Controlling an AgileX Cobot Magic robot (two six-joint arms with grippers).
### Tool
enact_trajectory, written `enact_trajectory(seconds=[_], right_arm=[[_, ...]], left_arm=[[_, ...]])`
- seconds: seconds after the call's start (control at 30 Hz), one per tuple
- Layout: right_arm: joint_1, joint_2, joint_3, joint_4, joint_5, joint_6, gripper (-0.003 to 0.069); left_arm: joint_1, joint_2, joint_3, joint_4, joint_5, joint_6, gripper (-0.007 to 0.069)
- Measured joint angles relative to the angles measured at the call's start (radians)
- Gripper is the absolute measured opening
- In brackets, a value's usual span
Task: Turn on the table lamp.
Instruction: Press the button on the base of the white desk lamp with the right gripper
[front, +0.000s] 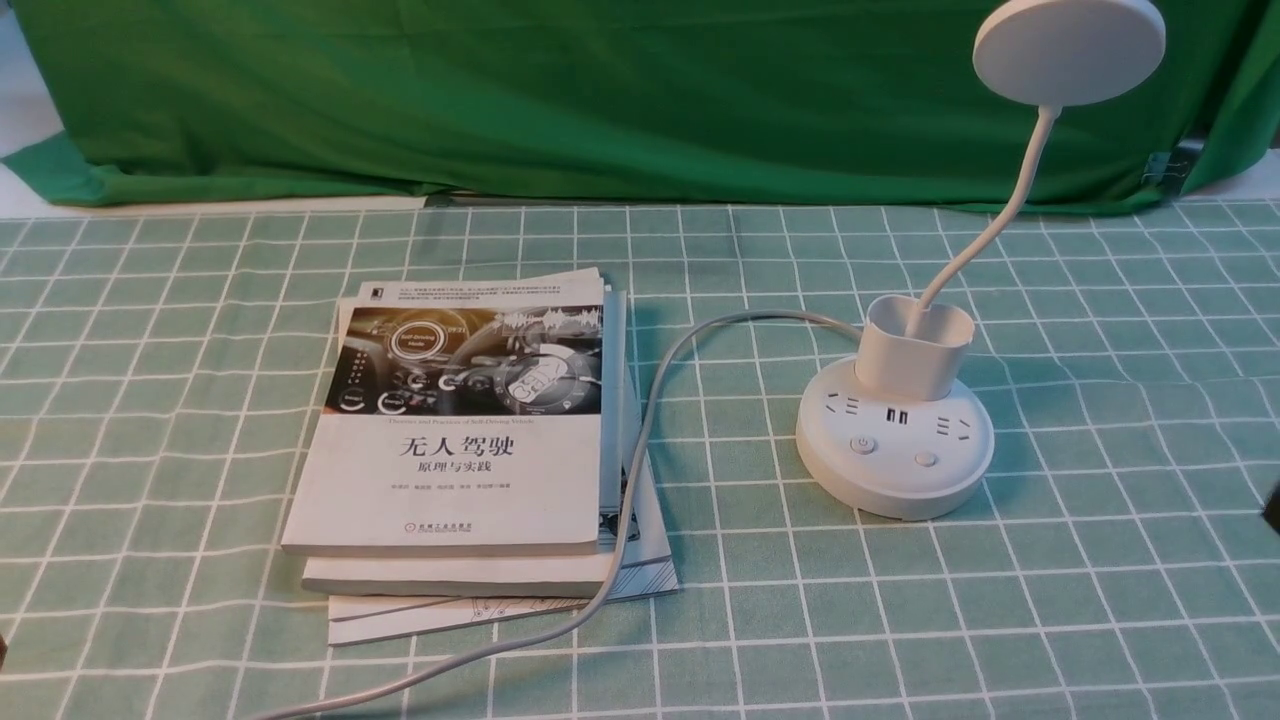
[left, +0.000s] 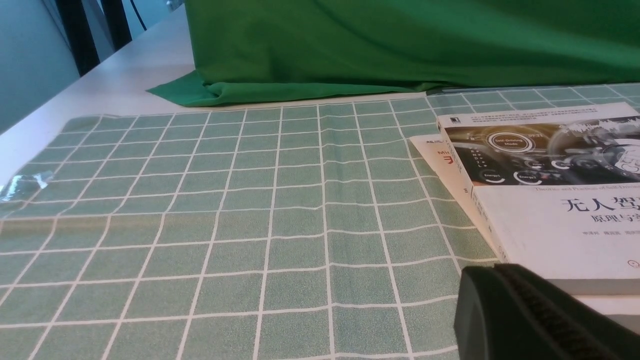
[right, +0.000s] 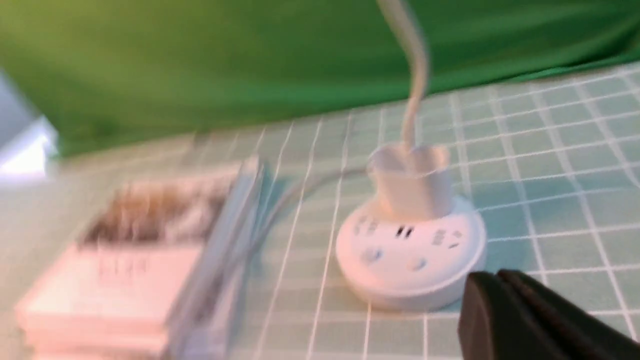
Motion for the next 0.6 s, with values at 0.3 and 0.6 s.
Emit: enact_trajectory(seconds=[0.3, 0.6], right_arm=[[0.126, 0.52, -0.34, -0.003, 0.242, -0.32, 0.0029], [0.022, 0.78, -0.487, -0.007, 0.296, -0.338, 0.0029]], left_arm=[[0.0, 0.0, 0.0, 0.006, 0.0, 0.0, 0.0021], [0.0, 0.0, 0.0, 0.006, 0.0, 0.0, 0.0021]])
